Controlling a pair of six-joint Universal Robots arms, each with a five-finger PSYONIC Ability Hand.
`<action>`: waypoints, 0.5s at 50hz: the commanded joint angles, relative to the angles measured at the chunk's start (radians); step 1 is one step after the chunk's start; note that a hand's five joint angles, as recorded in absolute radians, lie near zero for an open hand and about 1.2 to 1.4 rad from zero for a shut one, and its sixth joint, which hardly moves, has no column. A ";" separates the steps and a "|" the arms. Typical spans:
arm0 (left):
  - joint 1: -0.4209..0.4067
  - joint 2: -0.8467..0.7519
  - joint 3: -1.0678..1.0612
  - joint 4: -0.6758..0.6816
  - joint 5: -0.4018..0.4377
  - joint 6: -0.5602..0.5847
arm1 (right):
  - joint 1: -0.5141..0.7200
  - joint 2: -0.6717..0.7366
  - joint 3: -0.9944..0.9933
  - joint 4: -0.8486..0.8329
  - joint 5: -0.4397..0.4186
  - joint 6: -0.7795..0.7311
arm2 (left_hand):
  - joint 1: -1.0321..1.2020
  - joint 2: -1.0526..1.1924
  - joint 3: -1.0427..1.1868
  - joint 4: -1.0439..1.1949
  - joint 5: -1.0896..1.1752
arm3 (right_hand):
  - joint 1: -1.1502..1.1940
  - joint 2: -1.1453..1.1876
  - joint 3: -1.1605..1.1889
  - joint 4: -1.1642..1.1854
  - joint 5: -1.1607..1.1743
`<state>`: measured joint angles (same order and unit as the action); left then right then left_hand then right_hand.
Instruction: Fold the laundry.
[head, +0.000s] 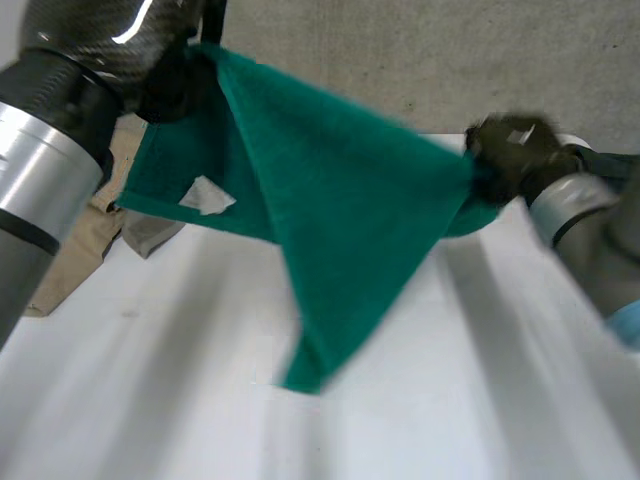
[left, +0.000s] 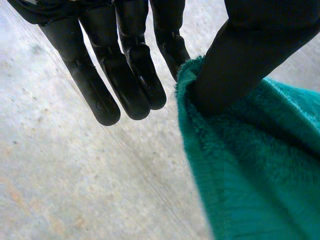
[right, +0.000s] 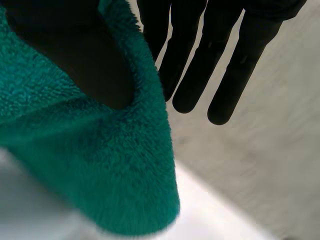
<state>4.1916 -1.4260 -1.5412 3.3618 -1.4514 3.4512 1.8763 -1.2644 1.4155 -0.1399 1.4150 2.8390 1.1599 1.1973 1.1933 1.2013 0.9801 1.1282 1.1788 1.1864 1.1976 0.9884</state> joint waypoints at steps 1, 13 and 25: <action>0.001 0.047 -0.014 0.008 0.000 -0.006 | 0.049 -0.007 -0.180 -0.004 -0.047 -0.072 | 0.236 0.199 0.203 0.195 0.242 | 0.268 0.217 0.210 0.199 0.233; -0.005 -0.042 -0.200 0.007 0.003 0.003 | 0.188 0.373 -0.309 -0.018 -0.067 -0.059 | 0.236 0.199 0.203 0.195 0.242 | 0.268 0.217 0.210 0.199 0.233; 0.004 -0.097 -0.223 -0.001 0.000 0.005 | 0.181 0.277 -0.144 0.006 0.010 -0.053 | 0.236 0.199 0.203 0.195 0.242 | -0.954 -1.004 -1.012 -1.023 -0.988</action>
<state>4.1874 -1.5244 -1.7742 3.3591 -1.4507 3.4568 2.0734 -0.8248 1.1376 -0.1524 1.3765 2.7743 1.1599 1.1973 1.1934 1.2014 0.9801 0.2249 0.2196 0.2232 0.2295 0.0480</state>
